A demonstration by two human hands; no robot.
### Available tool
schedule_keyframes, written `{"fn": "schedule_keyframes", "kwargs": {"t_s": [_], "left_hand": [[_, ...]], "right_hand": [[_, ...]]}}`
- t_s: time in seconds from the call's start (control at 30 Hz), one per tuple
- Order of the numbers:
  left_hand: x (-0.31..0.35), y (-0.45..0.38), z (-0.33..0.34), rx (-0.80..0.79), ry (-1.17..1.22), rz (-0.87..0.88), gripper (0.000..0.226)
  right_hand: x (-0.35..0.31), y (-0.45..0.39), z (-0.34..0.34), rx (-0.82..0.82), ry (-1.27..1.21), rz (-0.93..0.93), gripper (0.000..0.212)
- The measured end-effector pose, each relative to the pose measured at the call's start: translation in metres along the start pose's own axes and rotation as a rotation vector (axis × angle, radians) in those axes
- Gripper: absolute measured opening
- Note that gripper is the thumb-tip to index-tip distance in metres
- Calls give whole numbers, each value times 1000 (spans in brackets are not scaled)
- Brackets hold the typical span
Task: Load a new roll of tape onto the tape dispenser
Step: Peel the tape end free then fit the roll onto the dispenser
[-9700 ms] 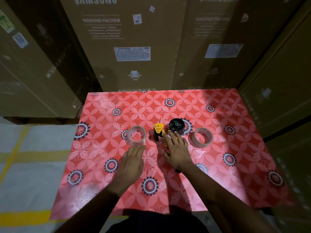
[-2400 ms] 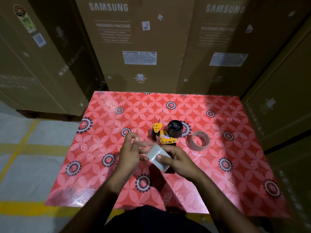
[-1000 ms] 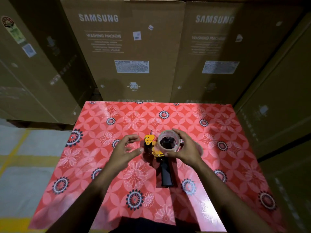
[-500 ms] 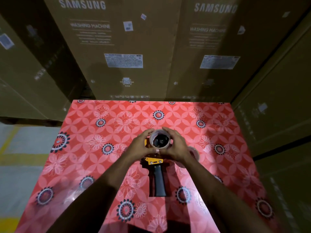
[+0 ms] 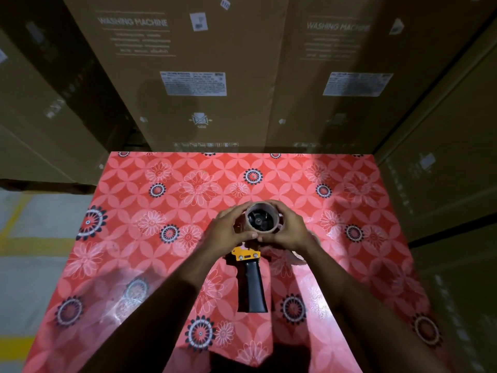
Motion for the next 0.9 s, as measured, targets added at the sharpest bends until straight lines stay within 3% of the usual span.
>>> {"fn": "schedule_keyframes", "kwargs": {"t_s": [0.17, 0.43, 0.57, 0.67, 0.8, 0.9], "left_hand": [[-3, -2, 2, -17, -4, -4, 86], [-1, -5, 2, -26, 24, 29, 79], [-6, -7, 8, -82, -119, 5, 81], [-4, -6, 8, -79, -185, -9, 82], [-7, -6, 16, -99, -270, -9, 88], [-1, -2, 20, -109, -325, 48, 87]], "right_hand": [[-2, 1, 3, -1, 70, -10, 99], [-24, -16, 9, -154, 366, -40, 72], [-31, -24, 18, -177, 524, -54, 74], [-25, -21, 17, -161, 483, -32, 73], [-16, -5, 19, -119, 447, -42, 82], [-14, 6, 30, -192, 467, -58, 107]]}}
Point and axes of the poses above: each hand's wrist, its own y-axis away from the middle knuckle, its own z-axis out of the palm, x = y × z, the point moved 10 cm from there along -y, towards the middle knuckle, and after that the axes turned 2 degrees about -z, right-handed, at the moved point
